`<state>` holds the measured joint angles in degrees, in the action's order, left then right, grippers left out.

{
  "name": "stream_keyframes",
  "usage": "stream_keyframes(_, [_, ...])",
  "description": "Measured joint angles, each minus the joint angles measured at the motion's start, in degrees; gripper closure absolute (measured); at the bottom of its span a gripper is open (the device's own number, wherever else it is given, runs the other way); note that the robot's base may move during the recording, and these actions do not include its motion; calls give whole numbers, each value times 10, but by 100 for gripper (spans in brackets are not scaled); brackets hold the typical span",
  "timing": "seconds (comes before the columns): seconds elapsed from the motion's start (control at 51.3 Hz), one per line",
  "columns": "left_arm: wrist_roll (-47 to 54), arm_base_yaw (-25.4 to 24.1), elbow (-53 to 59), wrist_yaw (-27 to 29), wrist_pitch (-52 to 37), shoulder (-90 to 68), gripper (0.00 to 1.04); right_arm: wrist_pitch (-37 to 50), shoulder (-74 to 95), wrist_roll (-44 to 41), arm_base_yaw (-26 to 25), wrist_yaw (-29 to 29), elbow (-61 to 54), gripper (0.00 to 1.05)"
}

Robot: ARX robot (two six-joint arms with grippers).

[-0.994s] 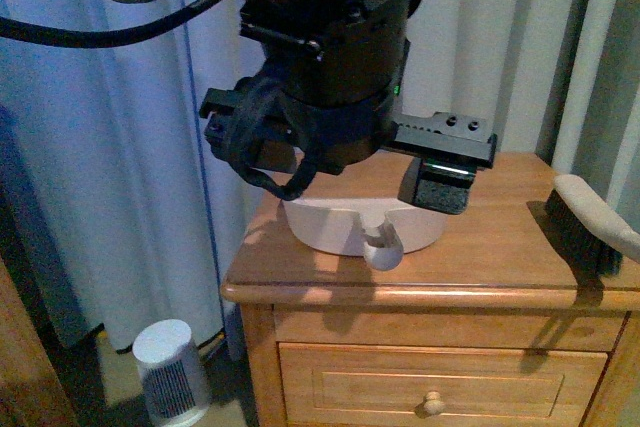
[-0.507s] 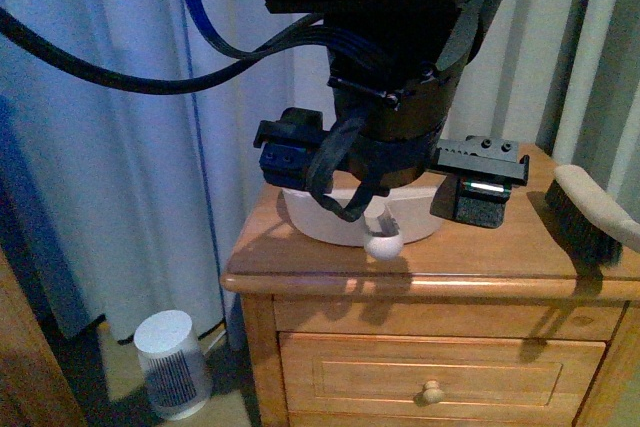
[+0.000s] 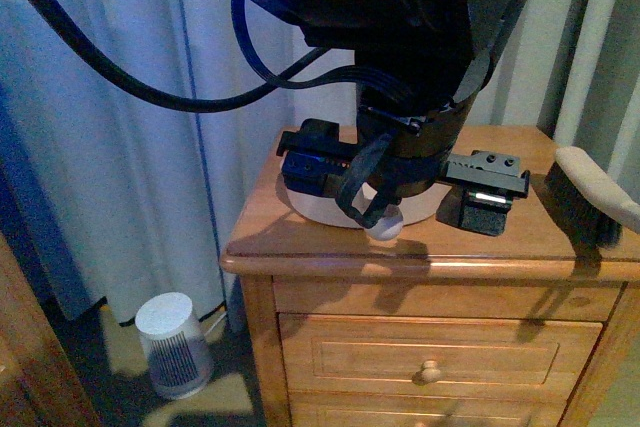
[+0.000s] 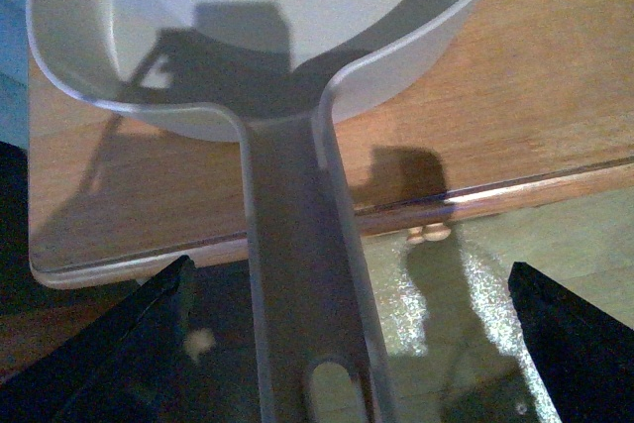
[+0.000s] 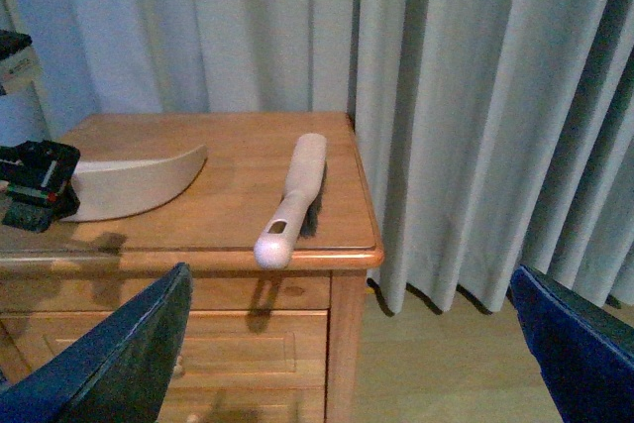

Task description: Clean up trash

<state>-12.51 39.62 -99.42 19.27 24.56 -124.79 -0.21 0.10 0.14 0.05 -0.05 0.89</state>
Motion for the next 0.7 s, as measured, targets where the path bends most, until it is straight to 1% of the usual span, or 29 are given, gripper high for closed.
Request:
stream_keyframes(0.273, [12,-19,-7,-2,-7,-13,8,0,0,0,0,0,0,7])
stream_keyframes(0.507, [18,-21,-2,-8,-12,-13,8,0,0,0,0,0,0,7])
stream_keyframes(0.565, [19,-21,1,-9,-13,-13,12,0,0,0,0,0,0,7])
stream_keyframes(0.663, [20,-22,9,-10,-15,-13,8,0,0,0,0,0,0,7])
stream_keyframes(0.702, [20,-22,12,-10,-17,-13,9,0,0,0,0,0,0,7])
